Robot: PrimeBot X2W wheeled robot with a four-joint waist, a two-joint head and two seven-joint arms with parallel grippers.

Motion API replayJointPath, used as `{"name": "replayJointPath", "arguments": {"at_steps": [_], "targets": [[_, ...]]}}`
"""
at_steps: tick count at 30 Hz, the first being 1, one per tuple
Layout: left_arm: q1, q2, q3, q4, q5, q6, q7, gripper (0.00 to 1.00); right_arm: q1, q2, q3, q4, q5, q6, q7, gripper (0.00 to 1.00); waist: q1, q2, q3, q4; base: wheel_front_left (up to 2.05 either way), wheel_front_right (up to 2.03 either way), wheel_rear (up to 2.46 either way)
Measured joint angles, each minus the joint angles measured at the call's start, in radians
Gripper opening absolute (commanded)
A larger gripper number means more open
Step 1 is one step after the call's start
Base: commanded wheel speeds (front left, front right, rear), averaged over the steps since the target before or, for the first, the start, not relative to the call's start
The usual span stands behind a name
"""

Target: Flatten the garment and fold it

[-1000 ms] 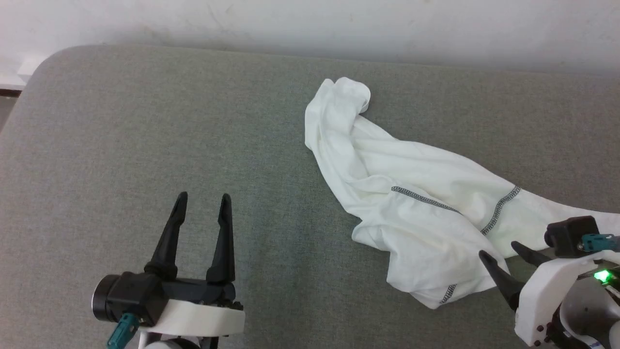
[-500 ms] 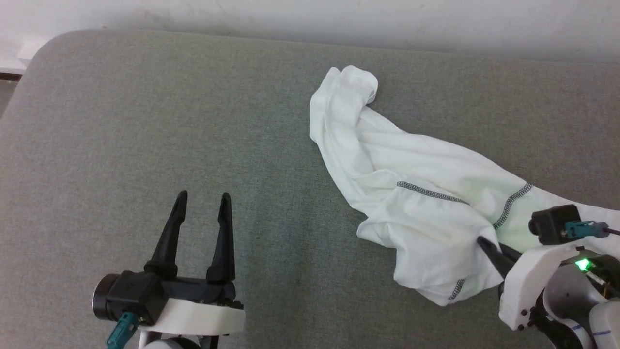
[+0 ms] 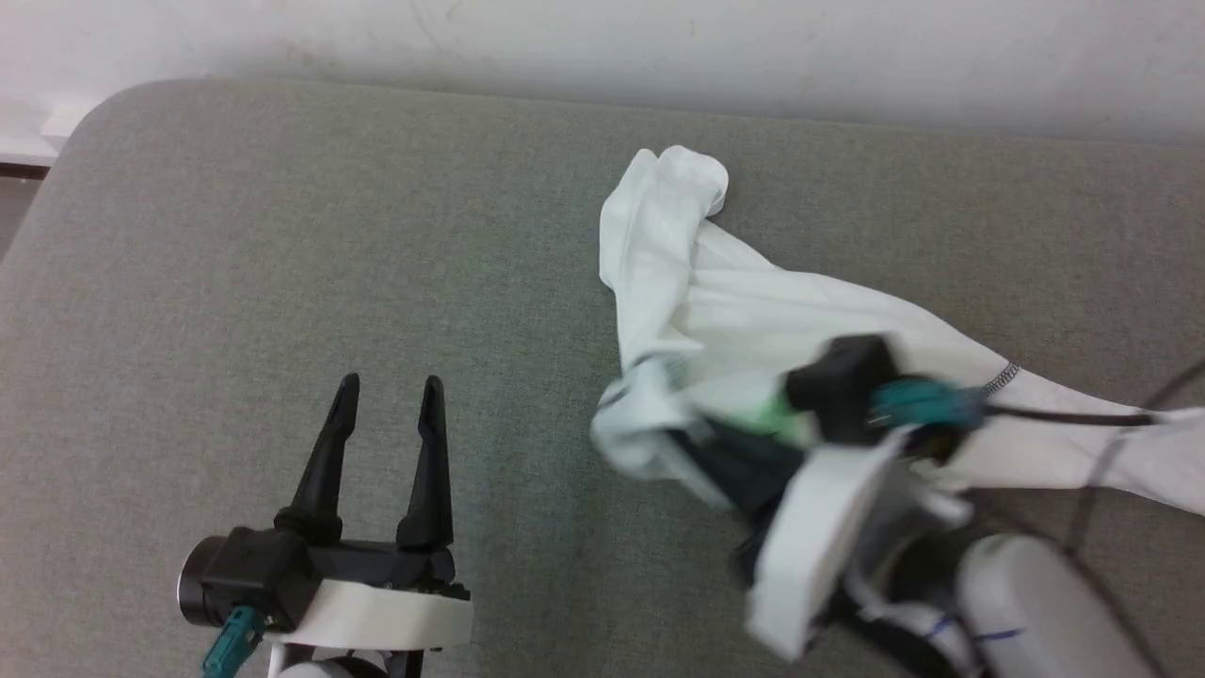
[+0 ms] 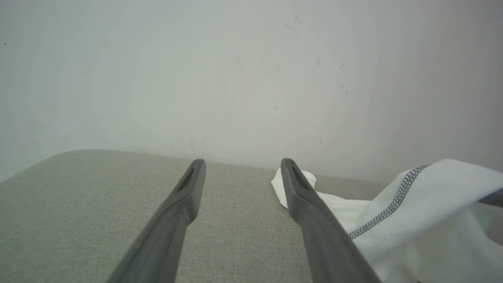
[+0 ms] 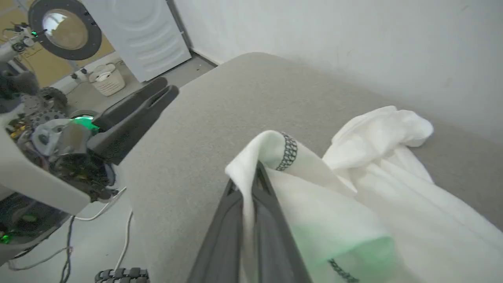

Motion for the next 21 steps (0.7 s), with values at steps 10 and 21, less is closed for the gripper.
{"name": "replayJointPath", "arguments": {"at_steps": [10,21], "targets": [[-0.001,0.000,-0.007,0.013,-0.016,0.001,0.000,1.00,-0.019,0.095,0.282,0.405,0.064,0.000,-0.019,1.00,0.0001,0.0000,0.020,0.043,0.00,0.00,0.00],[0.000,0.000,-0.027,0.022,-0.022,0.005,0.000,1.00,-0.026,0.111,0.113,0.441,0.066,0.000,-0.355,1.00,0.0000,0.0000,0.006,0.038,0.00,0.00,0.00]]}}
